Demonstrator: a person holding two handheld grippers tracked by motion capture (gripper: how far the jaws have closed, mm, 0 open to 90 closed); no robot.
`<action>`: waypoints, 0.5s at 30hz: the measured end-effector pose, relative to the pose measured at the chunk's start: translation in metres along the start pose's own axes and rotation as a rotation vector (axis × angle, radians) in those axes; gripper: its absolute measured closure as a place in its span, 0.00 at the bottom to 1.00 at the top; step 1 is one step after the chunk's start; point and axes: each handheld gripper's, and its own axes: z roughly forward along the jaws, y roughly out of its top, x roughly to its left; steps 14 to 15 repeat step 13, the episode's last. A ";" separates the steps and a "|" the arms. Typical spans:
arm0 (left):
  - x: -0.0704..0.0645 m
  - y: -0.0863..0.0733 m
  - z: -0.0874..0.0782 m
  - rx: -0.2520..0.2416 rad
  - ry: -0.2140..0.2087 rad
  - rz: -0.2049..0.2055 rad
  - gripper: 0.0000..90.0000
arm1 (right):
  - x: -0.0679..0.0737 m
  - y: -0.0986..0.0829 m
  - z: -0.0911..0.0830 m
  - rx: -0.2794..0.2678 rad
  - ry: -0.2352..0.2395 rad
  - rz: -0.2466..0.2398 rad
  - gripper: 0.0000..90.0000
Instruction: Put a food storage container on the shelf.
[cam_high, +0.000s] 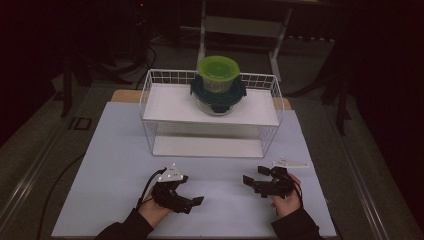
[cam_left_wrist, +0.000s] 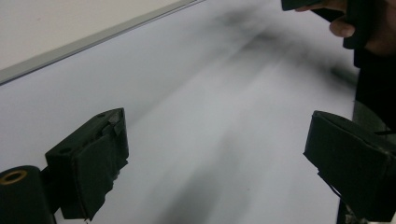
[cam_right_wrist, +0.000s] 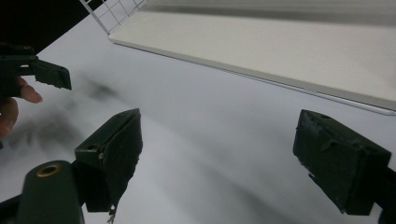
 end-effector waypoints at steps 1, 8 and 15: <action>0.000 -0.001 0.000 -0.001 0.003 -0.002 0.07 | 0.000 0.000 0.000 -0.001 0.002 0.000 0.17; 0.002 -0.002 -0.001 -0.006 0.015 0.003 0.07 | -0.003 -0.002 0.002 0.003 0.004 0.005 0.17; 0.003 -0.003 0.001 -0.002 0.015 0.002 0.07 | -0.004 -0.002 0.003 0.007 0.010 0.010 0.17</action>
